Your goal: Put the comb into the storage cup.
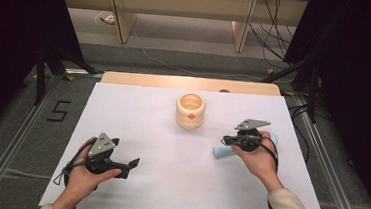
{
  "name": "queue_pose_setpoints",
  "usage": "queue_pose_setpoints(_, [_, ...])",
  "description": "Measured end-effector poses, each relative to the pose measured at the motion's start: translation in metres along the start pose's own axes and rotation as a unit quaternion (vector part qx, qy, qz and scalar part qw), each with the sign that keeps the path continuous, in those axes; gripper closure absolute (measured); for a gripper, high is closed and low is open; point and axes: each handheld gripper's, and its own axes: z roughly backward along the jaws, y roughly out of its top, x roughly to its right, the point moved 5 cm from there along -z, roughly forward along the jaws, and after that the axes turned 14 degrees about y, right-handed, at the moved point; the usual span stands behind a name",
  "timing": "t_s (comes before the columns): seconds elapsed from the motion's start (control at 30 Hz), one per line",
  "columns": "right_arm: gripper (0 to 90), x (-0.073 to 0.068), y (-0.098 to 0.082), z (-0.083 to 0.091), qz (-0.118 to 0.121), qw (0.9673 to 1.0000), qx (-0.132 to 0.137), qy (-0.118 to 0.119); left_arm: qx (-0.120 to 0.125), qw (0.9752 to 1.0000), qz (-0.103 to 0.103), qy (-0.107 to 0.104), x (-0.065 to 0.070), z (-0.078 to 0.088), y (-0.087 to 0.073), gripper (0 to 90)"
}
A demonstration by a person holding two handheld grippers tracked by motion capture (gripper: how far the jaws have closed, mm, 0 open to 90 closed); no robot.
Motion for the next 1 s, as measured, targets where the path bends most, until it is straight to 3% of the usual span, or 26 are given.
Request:
queue_pose_setpoints(0.03, [90.0,0.003,0.006,-0.010,-0.005,0.9998,-0.020,0.000,0.000,1.0000,0.000,0.000,0.000,0.000,0.000,0.0])
queue_pose_setpoints(0.07, [90.0,0.003,0.006,-0.010,-0.005,0.9998,-0.020,0.000,0.000,1.0000,-0.001,-0.001,0.000,0.000,0.000,0.0])
queue_pose_setpoints(0.1, [90.0,0.005,0.010,-0.021,-0.018,0.9988,-0.045,0.001,0.000,1.0000,-0.001,-0.001,0.000,0.000,0.000,0.0])
queue_pose_setpoints(0.17, [90.0,0.006,0.012,-0.026,-0.020,0.9980,-0.059,0.001,0.000,1.0000,-0.002,-0.002,0.001,0.000,0.000,0.0])
queue_pose_setpoints(0.27, [90.0,0.012,0.015,-0.042,-0.039,0.9940,-0.103,0.000,0.000,1.0000,-0.002,-0.002,0.000,0.000,0.000,0.0])
queue_pose_setpoints(0.3, [90.0,0.012,0.015,-0.042,-0.039,0.9940,-0.103,0.000,0.000,1.0000,-0.002,-0.001,0.000,0.000,0.000,0.0])
queue_pose_setpoints(0.33, [90.0,0.014,0.014,-0.047,-0.046,0.9920,-0.118,-0.002,0.000,1.0000,-0.002,-0.001,0.000,0.000,0.000,0.0])
queue_pose_setpoints(0.53, [90.0,0.018,0.012,-0.055,-0.064,0.9880,-0.140,-0.008,-0.001,1.0000,-0.003,-0.003,0.000,0.000,0.000,0.0])
queue_pose_setpoints(1.0, [90.0,0.021,0.008,-0.063,-0.078,0.9793,-0.187,-0.004,-0.002,1.0000,-0.003,-0.003,0.000,-0.001,0.000,0.0])
